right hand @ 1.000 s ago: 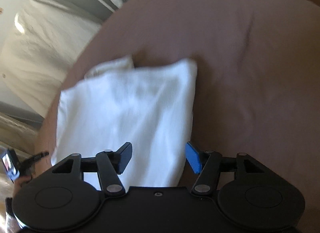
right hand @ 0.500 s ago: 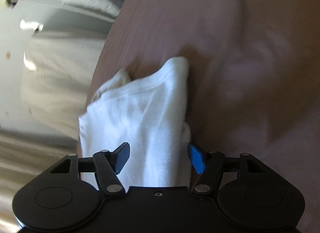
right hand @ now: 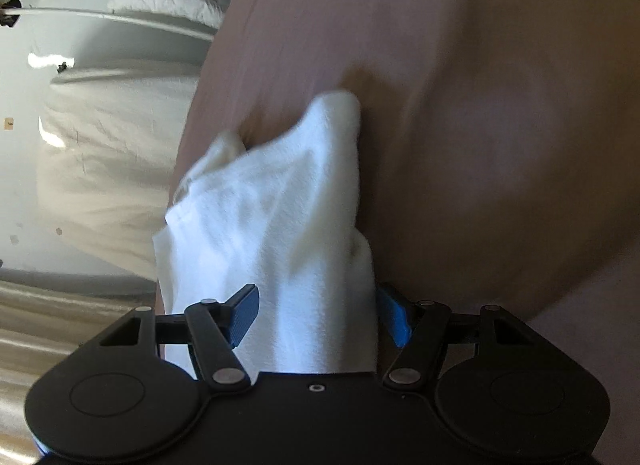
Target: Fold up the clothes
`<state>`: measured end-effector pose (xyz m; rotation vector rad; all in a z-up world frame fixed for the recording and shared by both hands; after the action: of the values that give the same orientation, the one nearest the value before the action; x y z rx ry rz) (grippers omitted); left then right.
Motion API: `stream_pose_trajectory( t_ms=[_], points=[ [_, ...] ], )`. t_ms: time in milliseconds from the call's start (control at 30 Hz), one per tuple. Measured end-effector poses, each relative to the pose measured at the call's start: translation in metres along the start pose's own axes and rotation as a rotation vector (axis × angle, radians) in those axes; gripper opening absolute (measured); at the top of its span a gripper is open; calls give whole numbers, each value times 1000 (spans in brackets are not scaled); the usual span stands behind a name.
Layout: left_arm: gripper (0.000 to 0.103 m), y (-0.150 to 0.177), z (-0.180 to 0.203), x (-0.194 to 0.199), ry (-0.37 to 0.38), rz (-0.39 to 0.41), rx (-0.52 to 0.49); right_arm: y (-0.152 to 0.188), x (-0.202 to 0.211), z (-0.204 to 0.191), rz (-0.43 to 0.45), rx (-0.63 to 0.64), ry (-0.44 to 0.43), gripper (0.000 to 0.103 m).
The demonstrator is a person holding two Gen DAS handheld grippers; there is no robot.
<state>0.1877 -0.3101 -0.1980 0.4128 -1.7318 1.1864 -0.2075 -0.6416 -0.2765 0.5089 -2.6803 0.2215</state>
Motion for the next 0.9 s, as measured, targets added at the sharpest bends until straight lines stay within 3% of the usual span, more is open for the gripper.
stream_pose_trajectory(
  t_ms=[100,300,333,367,433,533,600,700,767,833,867,900],
  points=[
    [72,0,6,-12,117,-36,81,-1,-12,1,-16,35,-24,71],
    [69,0,25,-32,232,-73,136,-5,-34,-9,-45,113,-101,74],
    [57,0,26,-32,254,-78,142,-5,-35,-11,-51,127,-101,75],
    [36,-1,28,-29,281,-87,148,-4,-36,-13,-56,141,-100,75],
    [22,-2,32,-24,323,-100,148,-4,-38,-16,-67,169,-98,75],
    [21,-2,43,-15,281,-59,56,-6,-40,-21,-74,180,-107,75],
    [21,-1,47,-13,259,-54,51,-5,-42,-20,-74,185,-98,75],
    [39,-4,45,-16,253,-50,89,-6,-46,-17,-59,178,-89,74],
    [56,-6,45,-22,268,-54,128,-9,-48,-13,-23,141,-110,75],
    [58,-6,48,-26,273,-59,154,-12,-51,-12,20,113,-139,77],
    [52,-7,52,-25,269,-54,140,-10,-57,-17,13,153,-117,75],
    [39,-7,57,-23,259,-49,103,-8,-63,-24,1,201,-89,53]
  ],
)
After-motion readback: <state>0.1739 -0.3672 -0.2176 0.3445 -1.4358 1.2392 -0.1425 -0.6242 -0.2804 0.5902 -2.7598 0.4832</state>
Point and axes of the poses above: each gripper's, at about its wrist camera, not at the fingertips, and x roughly against the way its jaws point, z to its right, y to its underside, the point moved 7 cm from there along -x, roughly the way its jaws point, and after that the axes turned 10 degrees about -y, right-handed, at the moved point
